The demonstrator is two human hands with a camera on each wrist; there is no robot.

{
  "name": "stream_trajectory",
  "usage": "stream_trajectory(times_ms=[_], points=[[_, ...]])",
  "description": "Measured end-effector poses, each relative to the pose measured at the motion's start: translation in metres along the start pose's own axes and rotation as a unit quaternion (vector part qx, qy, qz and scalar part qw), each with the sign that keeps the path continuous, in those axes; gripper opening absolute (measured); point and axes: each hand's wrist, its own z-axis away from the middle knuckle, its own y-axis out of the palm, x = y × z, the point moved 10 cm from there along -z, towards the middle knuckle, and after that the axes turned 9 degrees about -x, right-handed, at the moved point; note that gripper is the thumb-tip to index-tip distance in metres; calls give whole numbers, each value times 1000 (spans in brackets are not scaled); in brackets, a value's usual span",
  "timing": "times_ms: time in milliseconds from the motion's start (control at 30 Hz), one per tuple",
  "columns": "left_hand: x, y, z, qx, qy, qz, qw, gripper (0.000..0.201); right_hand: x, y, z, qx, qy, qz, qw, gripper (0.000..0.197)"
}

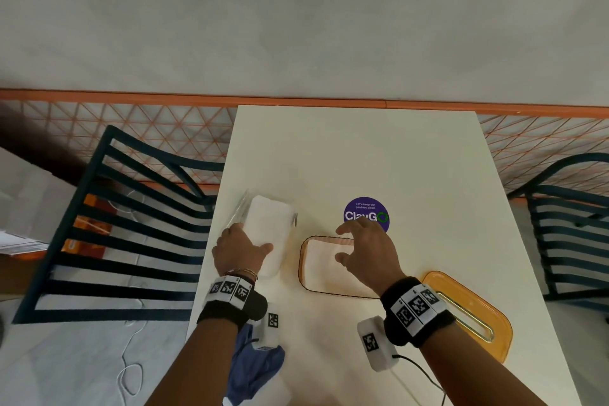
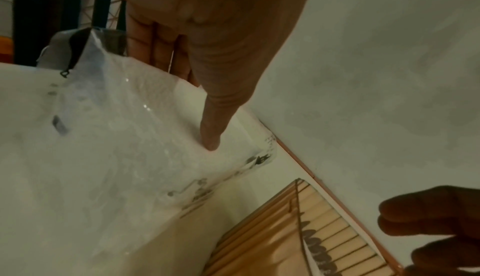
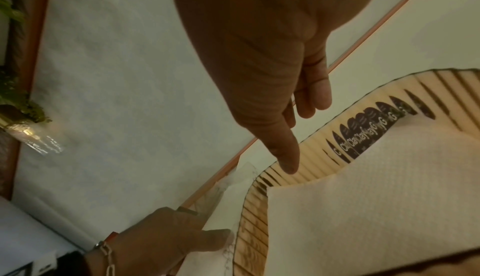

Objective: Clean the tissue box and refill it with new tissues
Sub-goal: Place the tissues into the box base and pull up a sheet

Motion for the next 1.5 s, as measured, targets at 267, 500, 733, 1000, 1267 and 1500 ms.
stream_trajectory(times_ms=[267,500,733,1000,1267,1500], points=[[14,2,-5,51,-71,142,986,72,20,2,-11,5,-15,-6,1000,53],[9,-15,-1,37,-23,225,973,36,57,10,-23,29,-51,-34,998,64],[2,-53,13,24,29,322,946,19,87,30,-62,88,-52,-158,982,112],[11,-71,-5,14,81,349,934,23,115,80,-72,193,-79,-261,943,30],[58,-32,-7,-6,-96,452,887,47,101,108,-67,176,-21,-278,944,29],[23,-46,-12,-31,-81,424,901,40,103,75,-68,177,-28,-266,947,4]])
